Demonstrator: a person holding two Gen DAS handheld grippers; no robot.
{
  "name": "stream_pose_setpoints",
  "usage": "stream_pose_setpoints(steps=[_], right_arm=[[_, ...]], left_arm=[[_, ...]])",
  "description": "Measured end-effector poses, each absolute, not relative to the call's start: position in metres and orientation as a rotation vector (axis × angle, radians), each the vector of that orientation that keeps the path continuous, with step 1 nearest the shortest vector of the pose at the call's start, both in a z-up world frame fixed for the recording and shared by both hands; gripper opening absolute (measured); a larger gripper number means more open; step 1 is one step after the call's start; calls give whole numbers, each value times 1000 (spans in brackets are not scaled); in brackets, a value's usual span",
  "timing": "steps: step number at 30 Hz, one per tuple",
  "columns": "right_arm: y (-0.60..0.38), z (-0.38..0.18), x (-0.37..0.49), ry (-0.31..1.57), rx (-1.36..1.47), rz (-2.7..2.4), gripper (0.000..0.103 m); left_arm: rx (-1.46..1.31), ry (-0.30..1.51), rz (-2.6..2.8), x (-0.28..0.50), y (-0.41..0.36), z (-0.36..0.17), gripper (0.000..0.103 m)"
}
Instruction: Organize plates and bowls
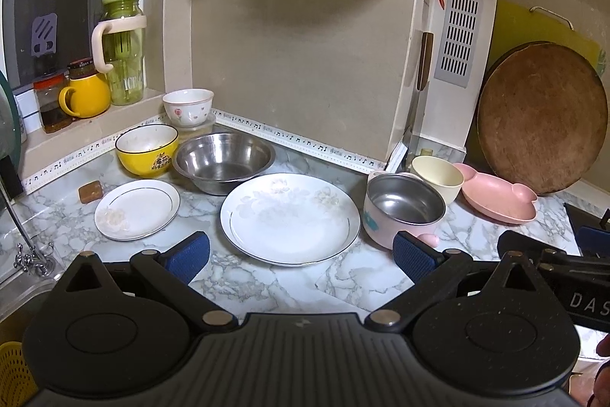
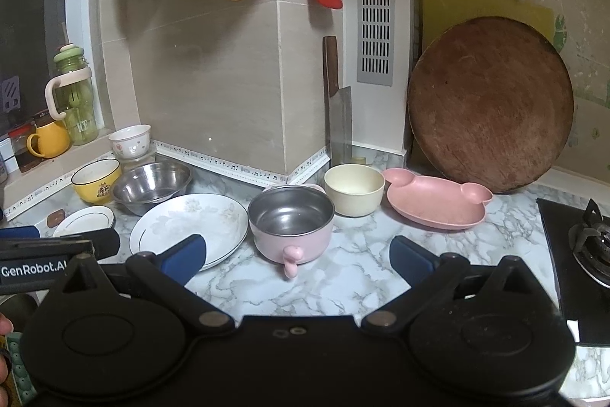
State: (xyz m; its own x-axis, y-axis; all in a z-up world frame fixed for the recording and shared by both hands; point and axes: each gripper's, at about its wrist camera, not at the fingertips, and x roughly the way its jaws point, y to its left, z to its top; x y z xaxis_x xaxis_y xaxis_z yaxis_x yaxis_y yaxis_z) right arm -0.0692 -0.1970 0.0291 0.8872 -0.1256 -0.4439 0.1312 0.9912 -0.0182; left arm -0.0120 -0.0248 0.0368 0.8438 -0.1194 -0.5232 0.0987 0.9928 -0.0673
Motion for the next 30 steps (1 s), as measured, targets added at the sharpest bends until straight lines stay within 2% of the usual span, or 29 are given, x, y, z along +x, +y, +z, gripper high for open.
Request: stream_pose_setpoints(steps=[18, 30], right_arm=[[-192, 30, -42, 476, -3, -84, 103], [-180, 23, 49, 587, -73, 91, 103]], left_arm=[[-78, 580, -96, 16, -18, 32, 103], [-169, 720, 20, 86, 15, 4, 103]])
